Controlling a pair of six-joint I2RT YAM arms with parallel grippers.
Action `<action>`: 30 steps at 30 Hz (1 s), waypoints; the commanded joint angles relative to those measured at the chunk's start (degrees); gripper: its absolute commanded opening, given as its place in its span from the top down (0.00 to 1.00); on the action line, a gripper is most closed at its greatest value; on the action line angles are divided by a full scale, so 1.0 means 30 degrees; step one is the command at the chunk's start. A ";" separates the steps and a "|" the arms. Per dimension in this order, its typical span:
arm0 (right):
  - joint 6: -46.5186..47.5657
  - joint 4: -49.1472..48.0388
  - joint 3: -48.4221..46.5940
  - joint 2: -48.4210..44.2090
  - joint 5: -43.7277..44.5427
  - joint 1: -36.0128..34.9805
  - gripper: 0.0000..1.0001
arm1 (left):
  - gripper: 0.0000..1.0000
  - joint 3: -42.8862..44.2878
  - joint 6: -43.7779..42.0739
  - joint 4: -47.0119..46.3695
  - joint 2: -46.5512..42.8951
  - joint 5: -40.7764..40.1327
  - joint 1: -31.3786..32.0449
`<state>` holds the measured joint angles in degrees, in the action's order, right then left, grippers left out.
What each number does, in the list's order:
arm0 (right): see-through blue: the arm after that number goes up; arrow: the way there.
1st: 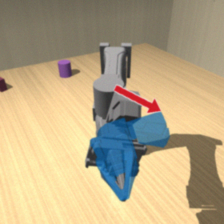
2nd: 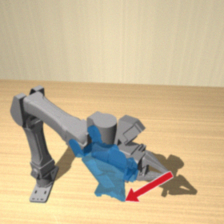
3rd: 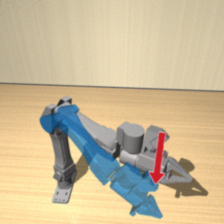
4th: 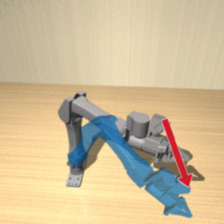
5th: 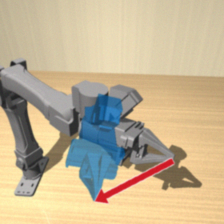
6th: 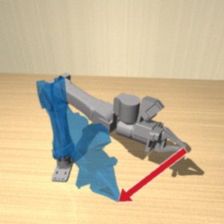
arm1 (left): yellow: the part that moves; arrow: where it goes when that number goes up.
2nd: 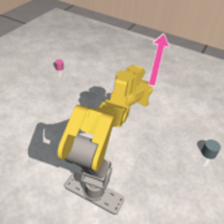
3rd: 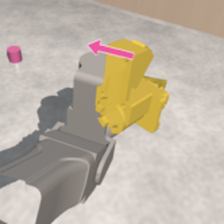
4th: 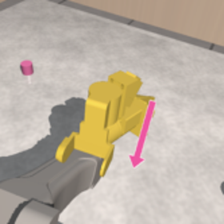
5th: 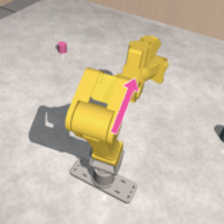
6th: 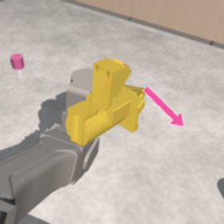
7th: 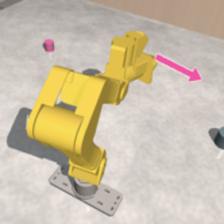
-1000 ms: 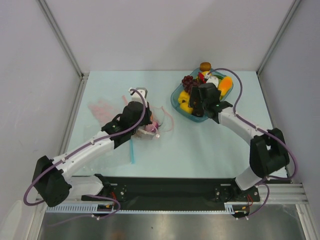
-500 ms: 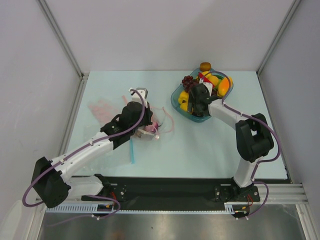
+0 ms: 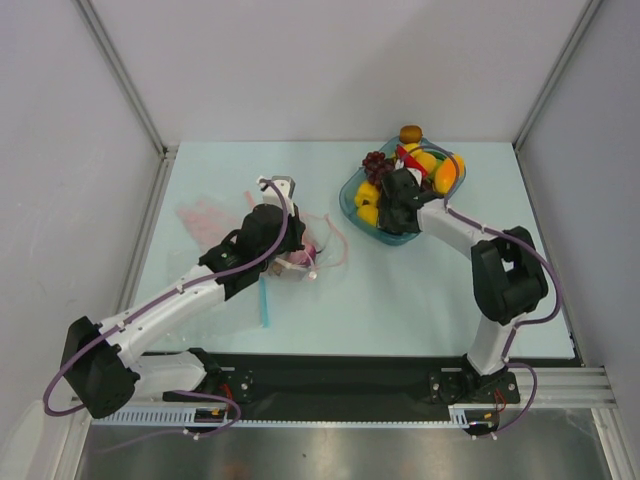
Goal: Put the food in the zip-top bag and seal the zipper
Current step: Pick up the fake fruit from the bin, then place the fake fruit in the zipper food storage bag.
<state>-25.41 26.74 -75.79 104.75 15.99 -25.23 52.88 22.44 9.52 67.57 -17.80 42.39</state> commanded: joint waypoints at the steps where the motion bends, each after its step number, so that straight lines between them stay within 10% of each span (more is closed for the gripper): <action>1: 0.0586 -0.1526 0.1089 -0.2475 -0.1403 -0.0319 0.54 | 0.98 0.0097 -0.0067 -0.0624 -0.0405 -0.0044 0.0137; 18: 0.6623 -1.4447 1.0552 -1.3083 -0.1666 -0.6732 0.57 | 1.00 0.0508 0.0080 -0.0213 -0.0404 0.0132 0.0196; 30: 0.5426 -1.9837 1.2519 -1.2100 -0.4594 -0.7673 0.59 | 0.99 0.0156 0.0373 -0.0741 -0.1430 0.2125 0.0459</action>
<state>-7.38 -23.27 -38.24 64.79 4.82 -47.81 52.88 22.68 9.93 65.32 -14.28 43.03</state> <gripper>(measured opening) 0.608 0.011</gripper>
